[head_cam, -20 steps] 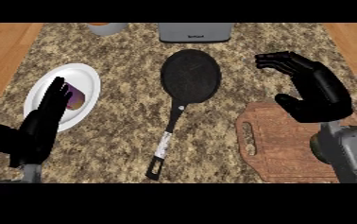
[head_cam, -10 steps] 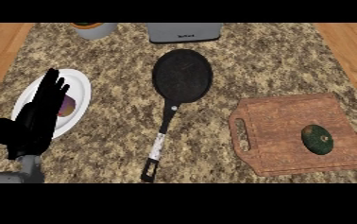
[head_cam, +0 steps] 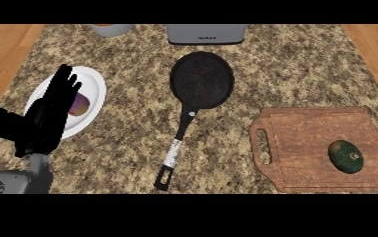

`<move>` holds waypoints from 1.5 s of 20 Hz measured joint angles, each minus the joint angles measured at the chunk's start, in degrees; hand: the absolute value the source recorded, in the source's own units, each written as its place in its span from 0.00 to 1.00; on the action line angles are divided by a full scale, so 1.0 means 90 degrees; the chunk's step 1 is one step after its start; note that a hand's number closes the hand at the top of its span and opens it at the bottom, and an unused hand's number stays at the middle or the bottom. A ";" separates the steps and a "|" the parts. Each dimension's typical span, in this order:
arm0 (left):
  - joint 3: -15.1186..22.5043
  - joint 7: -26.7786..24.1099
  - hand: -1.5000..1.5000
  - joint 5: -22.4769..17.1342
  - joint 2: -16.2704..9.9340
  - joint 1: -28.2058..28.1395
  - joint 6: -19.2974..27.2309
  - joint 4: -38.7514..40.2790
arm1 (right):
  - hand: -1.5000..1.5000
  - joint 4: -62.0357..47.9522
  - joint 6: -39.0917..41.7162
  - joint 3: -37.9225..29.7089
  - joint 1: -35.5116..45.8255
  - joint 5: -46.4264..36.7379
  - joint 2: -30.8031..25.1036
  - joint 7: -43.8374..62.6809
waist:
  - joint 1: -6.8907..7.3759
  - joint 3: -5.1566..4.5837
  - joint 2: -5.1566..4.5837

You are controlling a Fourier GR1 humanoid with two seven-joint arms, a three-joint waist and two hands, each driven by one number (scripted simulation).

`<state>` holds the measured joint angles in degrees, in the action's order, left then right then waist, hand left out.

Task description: Pick the squash from the cutting board and place it in the pan

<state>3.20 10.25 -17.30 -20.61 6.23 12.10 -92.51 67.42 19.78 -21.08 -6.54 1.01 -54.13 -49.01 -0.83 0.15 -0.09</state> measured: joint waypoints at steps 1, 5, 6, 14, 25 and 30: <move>0.0034 0.0032 0.50 0.0036 0.0050 0.0064 0.0032 0.0011 | 0.00 0.0027 -0.0048 0.0066 0.0042 -0.0125 -0.0081 0.0016 | 0.0021 -0.0004 0.0001; 0.0045 -0.0010 0.50 0.0109 0.0127 0.0205 -0.0001 0.0212 | 0.00 0.0210 -0.0366 0.0401 0.0038 -0.0849 -0.0406 -0.0026 | 0.0068 -0.0013 -0.0004; 0.0057 -0.0013 0.50 0.0139 0.0177 0.0314 0.0021 0.0320 | 0.00 0.0341 -0.0433 0.0521 0.0108 -0.1026 -0.0464 0.0088 | 0.0072 -0.0014 -0.0007; 0.0066 0.0031 0.50 0.0268 0.0263 0.0357 0.0008 0.0302 | 0.00 0.0989 -0.0402 0.1466 0.0291 -0.2402 -0.0799 0.0897 | 0.0142 -0.0022 -0.0004; -0.0127 0.0282 0.50 0.0328 0.0289 0.0389 -0.0074 0.0150 | 0.00 0.2134 -0.0227 0.2138 -0.0302 -0.3966 -0.0848 0.1737 | 0.0054 -0.0019 0.0020; -0.0198 0.0203 0.50 0.0396 0.0355 0.0231 -0.0116 0.0084 | 0.00 0.2912 -0.0441 0.1985 -0.0738 -0.4596 -0.0736 0.2300 | 0.0020 -0.0021 0.0029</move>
<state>1.42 12.08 -13.73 -17.41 8.31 11.05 -91.75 93.63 15.81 -3.21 -13.18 -40.35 -60.76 -28.30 -0.65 -0.04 0.17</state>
